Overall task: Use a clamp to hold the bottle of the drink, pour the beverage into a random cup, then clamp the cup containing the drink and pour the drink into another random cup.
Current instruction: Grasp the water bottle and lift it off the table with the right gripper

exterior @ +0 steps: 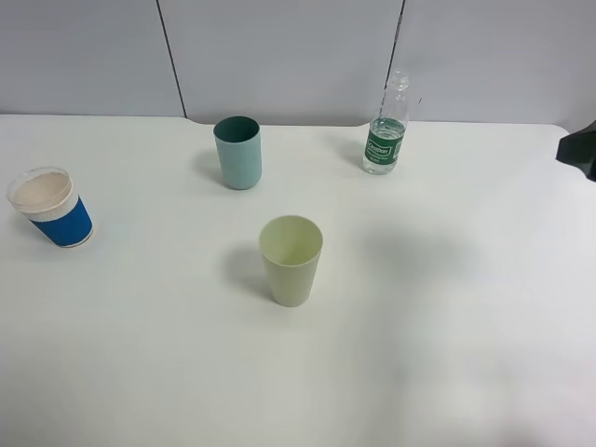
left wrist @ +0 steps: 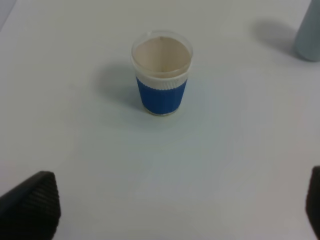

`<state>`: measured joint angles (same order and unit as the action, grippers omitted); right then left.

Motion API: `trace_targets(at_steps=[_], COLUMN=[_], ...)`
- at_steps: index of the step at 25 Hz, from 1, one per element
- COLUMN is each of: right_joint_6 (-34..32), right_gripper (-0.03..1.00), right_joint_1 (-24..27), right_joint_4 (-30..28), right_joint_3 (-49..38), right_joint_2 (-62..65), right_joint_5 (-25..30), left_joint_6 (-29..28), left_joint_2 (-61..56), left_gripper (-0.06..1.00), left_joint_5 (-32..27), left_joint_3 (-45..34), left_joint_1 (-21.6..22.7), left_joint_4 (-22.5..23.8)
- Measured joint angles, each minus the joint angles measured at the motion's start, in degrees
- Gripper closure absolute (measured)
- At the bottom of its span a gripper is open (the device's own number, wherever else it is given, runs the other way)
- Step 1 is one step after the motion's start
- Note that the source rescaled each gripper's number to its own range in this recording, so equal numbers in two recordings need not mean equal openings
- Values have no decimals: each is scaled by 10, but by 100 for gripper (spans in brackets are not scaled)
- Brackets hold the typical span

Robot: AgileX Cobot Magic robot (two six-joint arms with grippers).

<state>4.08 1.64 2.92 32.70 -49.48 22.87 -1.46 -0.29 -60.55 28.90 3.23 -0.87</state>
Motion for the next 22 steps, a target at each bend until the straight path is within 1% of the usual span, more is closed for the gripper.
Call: trace_targets(at_steps=[6, 13, 19, 22], right_joint_6=[-1, -4, -6, -6], right_gripper=[-3, -3, -3, -3], right_joint_1=[-8, -77, -116, -122], right_joint_4=[0, -2, -2, -2], right_joint_3=[0, 0, 1, 1], right_joint_2=[-86, -182, -267, -301], right_joint_5=[-95, -241, -308, -331], left_joint_6=[0, 0, 0, 0], left_joint_2=[0, 0, 0, 0], left_gripper=[-6, -6, -6, -6], left_joint_5=[0, 0, 0, 0], left_joint_3=[0, 0, 0, 0], left_joint_1=[0, 0, 0, 0], left_joint_4=[0, 0, 0, 0])
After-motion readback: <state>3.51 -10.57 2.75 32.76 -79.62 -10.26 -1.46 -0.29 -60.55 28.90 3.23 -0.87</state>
